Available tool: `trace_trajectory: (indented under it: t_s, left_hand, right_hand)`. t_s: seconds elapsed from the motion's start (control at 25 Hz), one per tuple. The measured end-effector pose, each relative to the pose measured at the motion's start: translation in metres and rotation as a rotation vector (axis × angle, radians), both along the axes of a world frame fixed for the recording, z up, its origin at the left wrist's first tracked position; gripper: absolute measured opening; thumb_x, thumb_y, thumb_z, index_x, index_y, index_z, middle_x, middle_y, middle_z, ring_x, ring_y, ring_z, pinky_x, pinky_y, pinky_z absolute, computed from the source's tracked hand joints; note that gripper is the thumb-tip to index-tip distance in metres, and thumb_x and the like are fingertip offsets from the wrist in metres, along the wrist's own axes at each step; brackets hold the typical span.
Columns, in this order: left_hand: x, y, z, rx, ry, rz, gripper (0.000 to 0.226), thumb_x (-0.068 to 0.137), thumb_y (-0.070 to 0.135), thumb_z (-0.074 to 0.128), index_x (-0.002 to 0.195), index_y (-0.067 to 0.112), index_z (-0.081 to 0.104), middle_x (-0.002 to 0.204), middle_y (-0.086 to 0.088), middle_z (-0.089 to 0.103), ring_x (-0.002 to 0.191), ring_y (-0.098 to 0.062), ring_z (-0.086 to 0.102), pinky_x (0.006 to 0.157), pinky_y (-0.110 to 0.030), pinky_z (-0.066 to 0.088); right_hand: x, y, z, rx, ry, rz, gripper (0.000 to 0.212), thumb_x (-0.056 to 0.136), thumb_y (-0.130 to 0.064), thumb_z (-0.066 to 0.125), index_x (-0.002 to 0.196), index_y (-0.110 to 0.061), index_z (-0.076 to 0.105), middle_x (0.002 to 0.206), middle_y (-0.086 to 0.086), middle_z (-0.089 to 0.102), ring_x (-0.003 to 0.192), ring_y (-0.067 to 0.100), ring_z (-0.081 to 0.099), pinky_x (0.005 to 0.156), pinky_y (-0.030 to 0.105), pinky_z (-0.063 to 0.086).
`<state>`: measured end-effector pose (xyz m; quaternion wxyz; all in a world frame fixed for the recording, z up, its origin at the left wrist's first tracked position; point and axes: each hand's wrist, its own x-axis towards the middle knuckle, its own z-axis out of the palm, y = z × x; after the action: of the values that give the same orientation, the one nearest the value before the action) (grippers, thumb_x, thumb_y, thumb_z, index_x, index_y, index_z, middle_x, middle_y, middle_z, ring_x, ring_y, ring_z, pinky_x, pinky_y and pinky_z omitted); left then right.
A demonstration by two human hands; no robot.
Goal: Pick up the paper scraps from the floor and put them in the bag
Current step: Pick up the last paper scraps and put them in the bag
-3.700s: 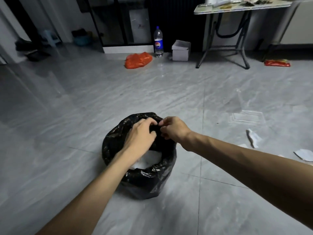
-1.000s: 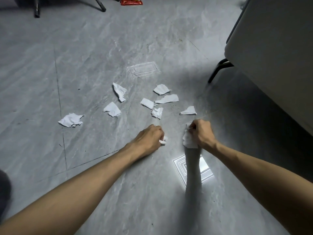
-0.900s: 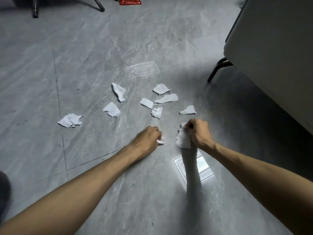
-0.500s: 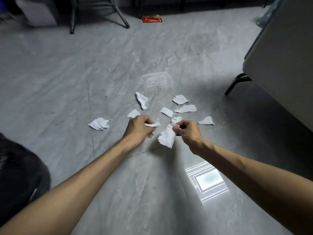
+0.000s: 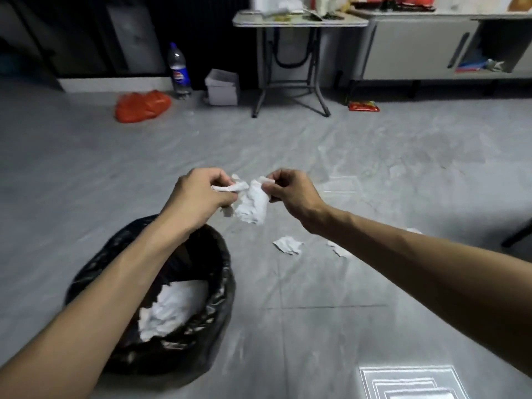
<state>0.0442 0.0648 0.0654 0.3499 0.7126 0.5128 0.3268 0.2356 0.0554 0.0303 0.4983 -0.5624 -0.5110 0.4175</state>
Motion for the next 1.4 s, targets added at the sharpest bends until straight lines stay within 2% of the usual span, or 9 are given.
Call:
trace_trajectory:
  t_s: [0.2,0.32,0.44,0.68,0.84,1.08,1.2,1.28,1.4]
  left_hand:
    - [-0.092,0.008,0.008,-0.073,0.221,0.094,0.009,0.068,0.014,0.078,0.069,0.019,0.070,0.068,0.002,0.074,0.060,-0.010,0.062,0.063,-0.026,0.045]
    - [-0.117,0.006,-0.001,-0.138,0.337,0.118,0.013,0.068,0.012,0.079,0.070,0.019,0.068,0.072,-0.003,0.074,0.058,-0.014,0.064,0.058,-0.022,0.045]
    - [-0.128,0.002,-0.018,-0.219,0.557,0.056,0.018,0.066,0.009,0.078,0.074,0.022,0.068,0.071,0.000,0.070,0.063,-0.014,0.064,0.051,-0.017,0.043]
    - [-0.105,-0.014,-0.031,-0.281,0.774,0.059,0.041,0.068,0.019,0.082,0.105,0.021,0.066,0.106,-0.002,0.069,0.096,-0.018,0.059,0.081,-0.028,0.046]
    - [-0.033,-0.021,-0.026,-0.102,0.536,0.109,0.024,0.073,0.023,0.074,0.097,0.025,0.069,0.099,0.003,0.072,0.084,-0.012,0.061,0.074,-0.022,0.044]
    - [0.079,-0.025,-0.015,-0.235,0.087,0.083,0.012,0.078,0.017,0.068,0.082,0.028,0.065,0.073,0.006,0.067,0.062,-0.008,0.064,0.064,-0.025,0.051]
    - [0.116,-0.027,-0.019,-0.278,0.131,0.015,0.015,0.078,0.019,0.067,0.093,0.022,0.067,0.077,0.007,0.068,0.064,-0.007,0.065,0.063,-0.023,0.051]
    - [0.129,-0.023,-0.029,-0.300,0.165,-0.018,0.017,0.079,0.019,0.067,0.096,0.021,0.068,0.082,0.007,0.069,0.067,-0.008,0.065,0.066,-0.025,0.051]
    - [0.143,-0.010,-0.053,-0.309,0.236,-0.031,0.020,0.079,0.021,0.067,0.099,0.023,0.067,0.095,0.005,0.070,0.078,-0.011,0.064,0.075,-0.028,0.052]
  right_hand:
    - [-0.086,0.026,0.029,0.037,-0.333,0.294,0.006,0.085,-0.002,0.066,0.081,-0.007,0.064,0.060,0.002,0.059,0.045,-0.004,0.053,0.049,0.007,0.043]
    - [-0.109,0.022,0.013,-0.044,-0.473,0.431,0.009,0.085,-0.004,0.067,0.092,0.001,0.068,0.074,0.010,0.065,0.057,0.008,0.058,0.055,0.013,0.046]
    - [-0.110,0.011,-0.002,-0.175,-0.420,0.546,0.022,0.085,0.002,0.065,0.106,0.005,0.066,0.089,0.011,0.064,0.079,0.017,0.060,0.066,0.018,0.052]
    - [-0.064,0.008,0.014,-0.211,-0.318,0.515,0.017,0.089,0.008,0.054,0.101,0.001,0.064,0.085,0.010,0.061,0.068,0.017,0.060,0.059,0.020,0.051]
    - [-0.016,0.009,0.011,-0.199,-0.378,0.504,0.015,0.088,0.000,0.058,0.098,-0.005,0.067,0.072,0.002,0.062,0.057,0.013,0.056,0.048,0.019,0.041]
    - [0.117,0.022,-0.034,-0.271,-0.450,0.280,0.011,0.086,-0.010,0.059,0.088,-0.013,0.070,0.067,0.002,0.066,0.050,0.014,0.057,0.043,0.021,0.041]
    - [0.175,0.020,-0.080,-0.388,-0.816,0.354,0.019,0.084,-0.019,0.066,0.102,-0.019,0.069,0.097,0.008,0.073,0.090,0.025,0.069,0.079,0.032,0.053]
    - [0.195,0.015,-0.115,-0.414,-1.071,0.395,0.042,0.084,-0.029,0.067,0.125,-0.021,0.059,0.123,0.010,0.065,0.121,0.025,0.057,0.107,0.034,0.039]
    - [0.209,0.000,-0.163,-0.452,-1.111,0.403,0.052,0.089,-0.030,0.057,0.139,-0.020,0.043,0.137,0.013,0.048,0.128,0.030,0.048,0.105,0.036,0.042]
